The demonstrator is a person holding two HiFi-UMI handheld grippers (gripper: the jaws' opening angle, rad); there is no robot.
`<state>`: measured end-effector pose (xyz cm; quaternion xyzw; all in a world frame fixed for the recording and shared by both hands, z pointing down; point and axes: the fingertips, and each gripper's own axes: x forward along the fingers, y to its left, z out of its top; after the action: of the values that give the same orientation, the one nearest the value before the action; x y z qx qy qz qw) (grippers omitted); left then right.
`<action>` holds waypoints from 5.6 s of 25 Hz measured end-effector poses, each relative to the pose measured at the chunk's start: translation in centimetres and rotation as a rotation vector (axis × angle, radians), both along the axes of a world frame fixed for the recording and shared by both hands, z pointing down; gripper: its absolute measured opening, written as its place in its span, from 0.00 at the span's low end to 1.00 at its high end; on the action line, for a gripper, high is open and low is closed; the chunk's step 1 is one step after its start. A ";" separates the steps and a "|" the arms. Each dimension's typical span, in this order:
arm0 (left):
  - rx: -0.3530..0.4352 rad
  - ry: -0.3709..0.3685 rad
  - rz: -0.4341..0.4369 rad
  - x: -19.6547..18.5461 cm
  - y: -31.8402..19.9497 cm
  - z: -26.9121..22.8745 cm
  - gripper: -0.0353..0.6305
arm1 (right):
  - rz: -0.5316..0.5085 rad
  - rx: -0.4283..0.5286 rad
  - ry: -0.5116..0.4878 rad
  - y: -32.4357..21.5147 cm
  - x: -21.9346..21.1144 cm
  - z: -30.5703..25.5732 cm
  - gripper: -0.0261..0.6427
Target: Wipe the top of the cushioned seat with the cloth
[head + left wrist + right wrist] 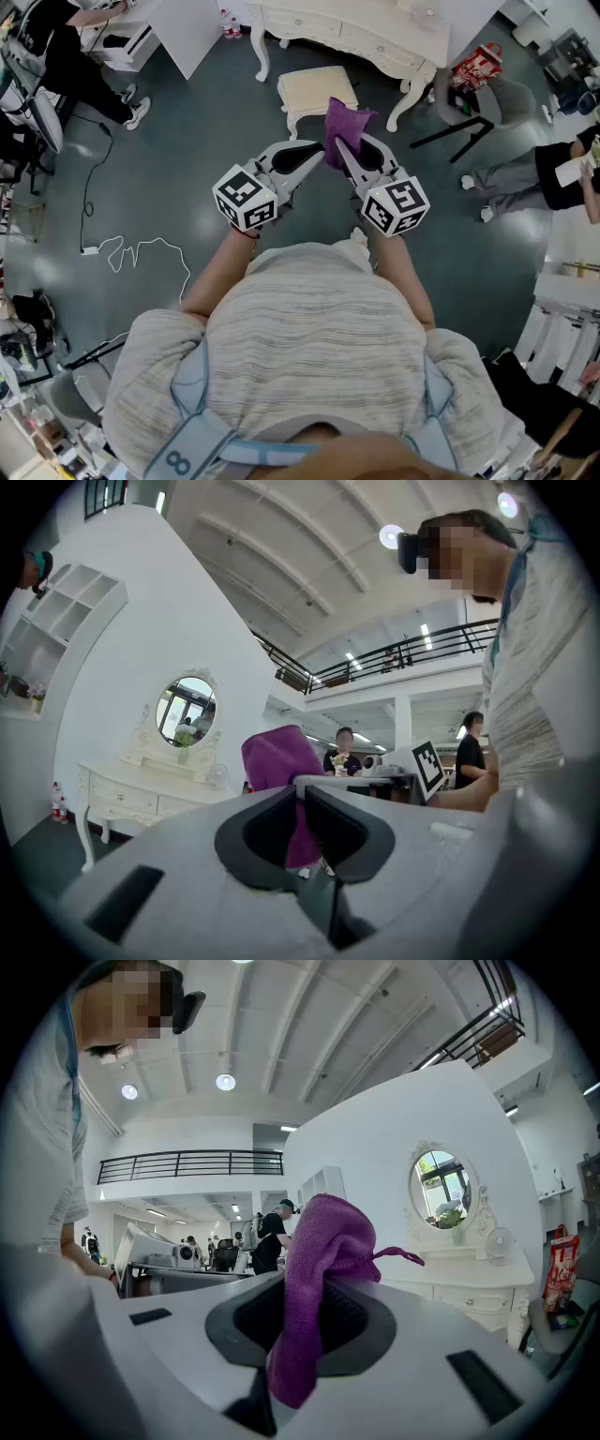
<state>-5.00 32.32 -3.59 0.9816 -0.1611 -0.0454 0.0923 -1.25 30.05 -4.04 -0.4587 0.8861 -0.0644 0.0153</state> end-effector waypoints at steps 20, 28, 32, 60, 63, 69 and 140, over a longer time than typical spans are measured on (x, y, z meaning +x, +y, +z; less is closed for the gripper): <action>-0.001 -0.003 -0.004 -0.1 0.0 0.0 0.11 | -0.012 0.004 -0.050 0.0 0.0 -0.4 0.14; -0.007 -0.002 -0.009 -0.5 -0.6 0.1 0.11 | -0.006 -0.007 -0.056 -0.7 0.1 -0.5 0.14; -0.016 0.005 -0.017 -1.0 -1.2 0.3 0.11 | -0.013 -0.013 -0.051 -1.1 -0.3 -0.4 0.14; -0.045 -0.023 -0.093 5.2 -18.7 2.3 0.11 | -0.072 -0.058 -0.081 -18.9 5.1 1.9 0.14; -0.045 -0.025 -0.107 6.3 -21.9 2.3 0.11 | -0.086 -0.060 -0.070 -22.0 6.1 2.1 0.14; -0.030 -0.044 -0.139 9.1 -27.7 2.1 0.11 | -0.121 -0.053 -0.061 -28.4 8.4 1.7 0.14; 0.217 -0.063 -0.290 9.0 -56.0 46.6 0.11 | -0.122 -0.006 0.168 -55.2 11.8 47.5 0.14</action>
<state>4.03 -23.67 43.05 0.9531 -0.2981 -0.0447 -0.0269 10.59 -25.17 43.41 -0.4079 0.9103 -0.0289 -0.0645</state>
